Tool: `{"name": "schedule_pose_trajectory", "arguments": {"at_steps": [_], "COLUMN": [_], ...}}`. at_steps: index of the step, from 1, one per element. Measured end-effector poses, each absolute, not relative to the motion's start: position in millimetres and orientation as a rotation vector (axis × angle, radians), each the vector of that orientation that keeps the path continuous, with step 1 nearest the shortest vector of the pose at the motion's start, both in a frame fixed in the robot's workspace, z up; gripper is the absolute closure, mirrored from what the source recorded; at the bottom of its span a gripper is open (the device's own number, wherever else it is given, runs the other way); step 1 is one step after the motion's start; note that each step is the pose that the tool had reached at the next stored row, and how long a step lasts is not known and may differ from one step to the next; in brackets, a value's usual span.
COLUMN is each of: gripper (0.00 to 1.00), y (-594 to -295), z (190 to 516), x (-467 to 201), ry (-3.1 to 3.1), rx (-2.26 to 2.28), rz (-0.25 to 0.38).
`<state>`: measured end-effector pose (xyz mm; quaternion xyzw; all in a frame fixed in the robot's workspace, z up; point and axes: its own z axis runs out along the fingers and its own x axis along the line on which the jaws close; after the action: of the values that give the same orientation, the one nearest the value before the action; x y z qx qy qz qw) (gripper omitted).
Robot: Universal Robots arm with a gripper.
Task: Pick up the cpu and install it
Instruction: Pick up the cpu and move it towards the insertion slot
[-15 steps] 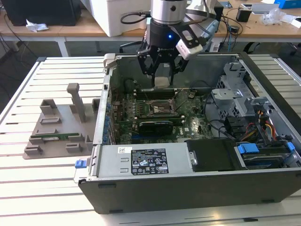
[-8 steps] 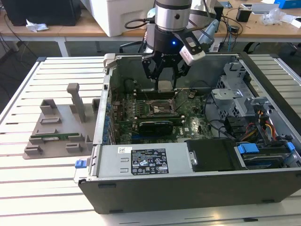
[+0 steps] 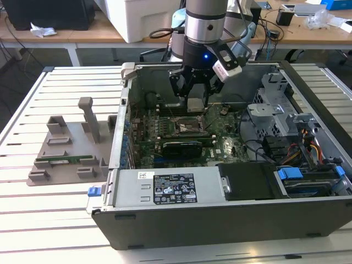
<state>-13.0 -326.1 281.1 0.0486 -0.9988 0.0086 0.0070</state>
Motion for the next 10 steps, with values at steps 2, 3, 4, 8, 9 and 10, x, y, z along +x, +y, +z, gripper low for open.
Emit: {"name": "schedule_pose_trajectory", "arguments": {"at_steps": [2, 3, 4, 8, 9, 10], "gripper": [0.45, 0.45, 0.45, 0.45, 0.45, 0.45], "y": [-326.1, -326.1, -326.1, -326.1, -326.1, -326.1], "z": [281.1, 281.1, 281.1, 281.1, 281.1, 281.1], "x": [-13.0, -13.0, -12.9, -12.9, -12.9, -12.9], "ry": [-3.124, -3.124, -3.124, -3.124, -3.124, -3.124], "rx": [0.152, 0.152, 0.152, 0.152, 0.152, 0.152], "rz": [0.027, 0.027, 0.027, 0.027, 0.027, 0.027]}}
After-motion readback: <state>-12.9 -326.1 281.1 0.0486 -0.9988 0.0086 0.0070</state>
